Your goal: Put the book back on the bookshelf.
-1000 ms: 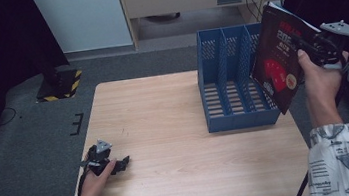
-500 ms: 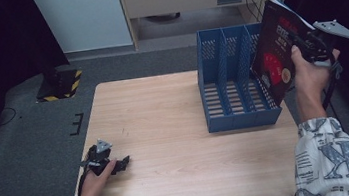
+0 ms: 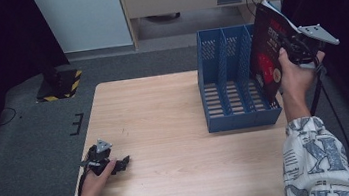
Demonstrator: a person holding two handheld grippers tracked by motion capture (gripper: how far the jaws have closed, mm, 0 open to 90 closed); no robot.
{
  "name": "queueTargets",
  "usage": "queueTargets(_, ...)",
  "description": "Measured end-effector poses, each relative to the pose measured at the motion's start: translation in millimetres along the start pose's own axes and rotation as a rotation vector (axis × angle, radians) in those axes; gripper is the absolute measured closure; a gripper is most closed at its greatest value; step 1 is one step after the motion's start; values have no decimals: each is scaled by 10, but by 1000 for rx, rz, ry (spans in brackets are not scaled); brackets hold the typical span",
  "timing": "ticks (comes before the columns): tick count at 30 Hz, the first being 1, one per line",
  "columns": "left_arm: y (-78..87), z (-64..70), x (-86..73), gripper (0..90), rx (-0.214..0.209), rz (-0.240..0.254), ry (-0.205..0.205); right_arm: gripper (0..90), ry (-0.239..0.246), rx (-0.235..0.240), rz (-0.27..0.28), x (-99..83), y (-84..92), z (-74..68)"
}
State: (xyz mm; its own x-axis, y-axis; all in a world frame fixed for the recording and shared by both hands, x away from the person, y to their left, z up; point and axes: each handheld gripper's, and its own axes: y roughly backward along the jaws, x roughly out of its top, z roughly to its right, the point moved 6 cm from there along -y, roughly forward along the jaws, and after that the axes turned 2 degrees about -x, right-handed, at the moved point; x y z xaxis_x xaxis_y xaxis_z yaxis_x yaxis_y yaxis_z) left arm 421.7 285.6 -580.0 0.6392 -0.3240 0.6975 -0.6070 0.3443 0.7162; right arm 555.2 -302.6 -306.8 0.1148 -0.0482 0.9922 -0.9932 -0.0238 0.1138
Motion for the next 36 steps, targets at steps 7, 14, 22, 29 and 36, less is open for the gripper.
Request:
queueTargets(7,-2,0,2,0,0,0,1,870,15,-8,-19,-178,-66,-55)
queueTargets(14,-2,0,2,0,0,0,1,870,21,-12,-14,-234,-106,-100)
queueTargets(22,-2,0,2,0,0,1,1,870,23,-19,-16,-301,-118,-108)
queueTargets(29,-3,0,3,0,0,1,1,870,15,-24,-28,-404,-146,-82)
queueTargets(36,-4,0,4,0,1,1,1,870,8,-20,-38,-461,-155,-88)
